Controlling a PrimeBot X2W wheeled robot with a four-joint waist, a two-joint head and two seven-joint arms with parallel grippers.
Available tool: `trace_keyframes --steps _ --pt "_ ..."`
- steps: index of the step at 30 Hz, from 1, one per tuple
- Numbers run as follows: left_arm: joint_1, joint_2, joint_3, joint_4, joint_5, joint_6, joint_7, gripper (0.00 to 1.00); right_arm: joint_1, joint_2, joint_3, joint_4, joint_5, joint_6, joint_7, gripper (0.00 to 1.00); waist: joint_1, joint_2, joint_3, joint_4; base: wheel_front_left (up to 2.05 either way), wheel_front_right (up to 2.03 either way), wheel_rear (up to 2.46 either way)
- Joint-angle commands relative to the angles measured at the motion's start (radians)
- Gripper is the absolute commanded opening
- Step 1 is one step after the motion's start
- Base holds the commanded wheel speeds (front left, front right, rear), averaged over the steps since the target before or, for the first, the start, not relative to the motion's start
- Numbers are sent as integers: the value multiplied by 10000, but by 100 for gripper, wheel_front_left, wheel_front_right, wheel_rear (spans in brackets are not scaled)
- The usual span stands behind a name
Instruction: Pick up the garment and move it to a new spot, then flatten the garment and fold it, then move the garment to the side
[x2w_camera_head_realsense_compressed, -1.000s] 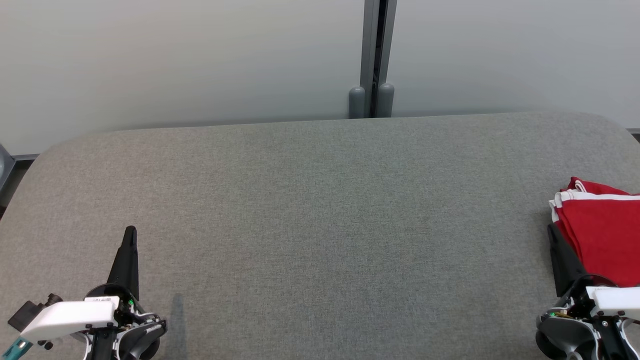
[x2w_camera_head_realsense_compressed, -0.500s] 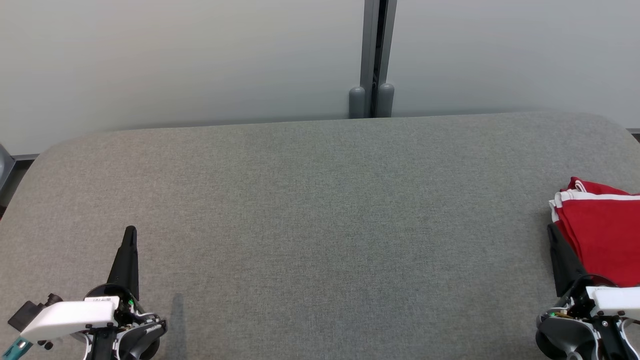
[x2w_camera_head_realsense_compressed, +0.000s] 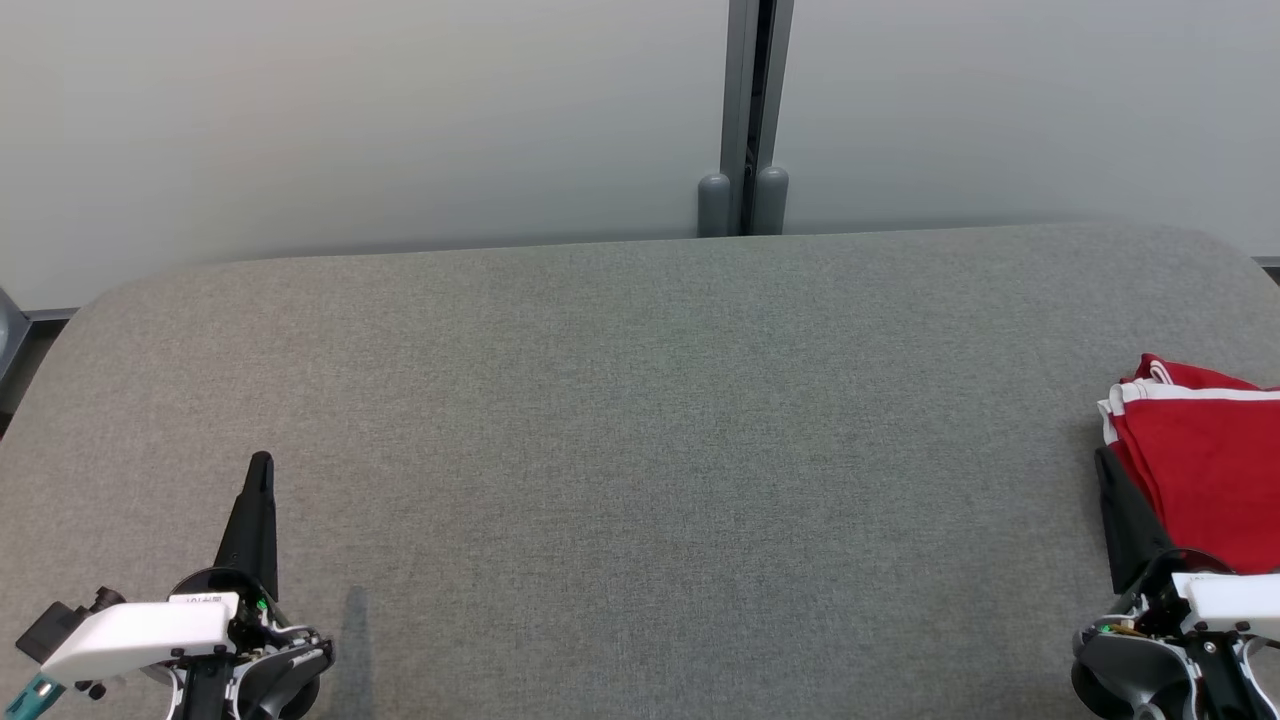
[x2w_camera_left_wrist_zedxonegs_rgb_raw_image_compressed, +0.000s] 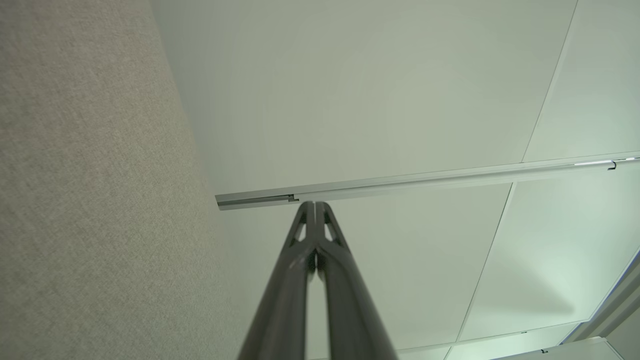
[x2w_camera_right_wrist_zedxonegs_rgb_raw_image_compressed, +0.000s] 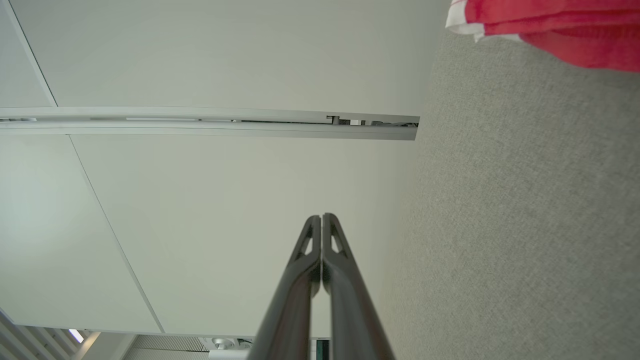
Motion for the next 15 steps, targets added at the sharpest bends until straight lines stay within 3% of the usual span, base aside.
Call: trace_keyframes --steps 1,15 --pt "-126 53 38 -28 -14 -36 33 0 94 -87 -10 -32 10 4 42 0 0 0 0 0 0 0 0" --pt "-126 53 38 -28 -14 -36 33 0 94 -87 -7 -32 9 4 43 0 0 0 0 0 0 0 0"
